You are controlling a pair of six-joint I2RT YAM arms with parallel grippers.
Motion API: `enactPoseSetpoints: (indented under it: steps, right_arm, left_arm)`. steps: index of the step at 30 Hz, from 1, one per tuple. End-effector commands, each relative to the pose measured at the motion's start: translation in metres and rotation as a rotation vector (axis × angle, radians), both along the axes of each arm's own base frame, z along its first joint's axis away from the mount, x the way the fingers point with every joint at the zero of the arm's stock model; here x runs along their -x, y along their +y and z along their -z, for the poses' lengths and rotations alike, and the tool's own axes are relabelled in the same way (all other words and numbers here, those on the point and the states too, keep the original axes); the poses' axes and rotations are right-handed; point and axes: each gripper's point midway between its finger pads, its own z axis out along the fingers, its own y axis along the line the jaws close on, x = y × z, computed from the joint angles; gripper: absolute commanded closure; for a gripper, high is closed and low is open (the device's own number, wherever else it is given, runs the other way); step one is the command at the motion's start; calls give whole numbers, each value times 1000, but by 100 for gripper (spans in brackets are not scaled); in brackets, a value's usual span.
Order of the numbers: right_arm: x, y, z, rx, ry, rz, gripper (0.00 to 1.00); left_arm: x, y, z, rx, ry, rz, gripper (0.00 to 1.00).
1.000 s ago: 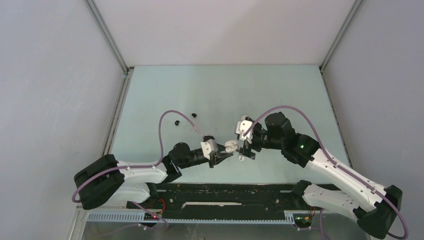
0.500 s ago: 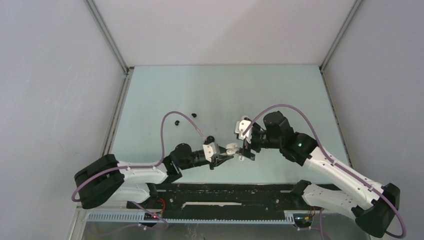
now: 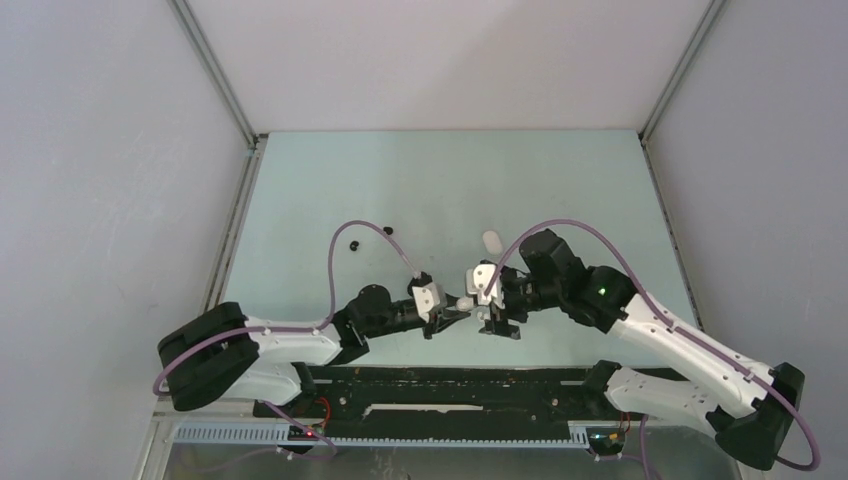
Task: Insert the wireless bluetooth earbuds into the charging case
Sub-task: Close the charging case, then place the charging case at the center of the board.
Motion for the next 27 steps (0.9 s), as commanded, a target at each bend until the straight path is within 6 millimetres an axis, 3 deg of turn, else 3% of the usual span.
enactPoseSetpoints:
  steps: [1, 5, 10, 16, 21, 24, 27]
  right_arm:
    - [20, -8, -37, -18, -55, -58, 23]
    - [11, -35, -58, -28, -109, 78, 24]
    - [-40, -93, -73, -59, -80, 496, 16]
    - [-59, -155, -67, -127, 105, 821, 9]
    - [-66, -183, -61, -240, 186, 957, 10]
    - [-77, -197, -72, -348, 144, 1021, 10]
    - [-89, -216, -83, -427, 94, 1118, 10]
  left_arm:
    - [-12, -13, -18, 49, 10, -31, 100]
    - [-14, -20, -9, 38, 71, -24, 100]
    - [-14, -43, 6, 25, 201, 14, 99]
    - [-35, -90, -10, 52, 459, -32, 96]
    - [-56, -135, -12, 17, 669, -79, 95]
    - [-71, -159, -6, 22, 795, -128, 93]
    - [-84, -175, 11, -15, 915, -194, 92]
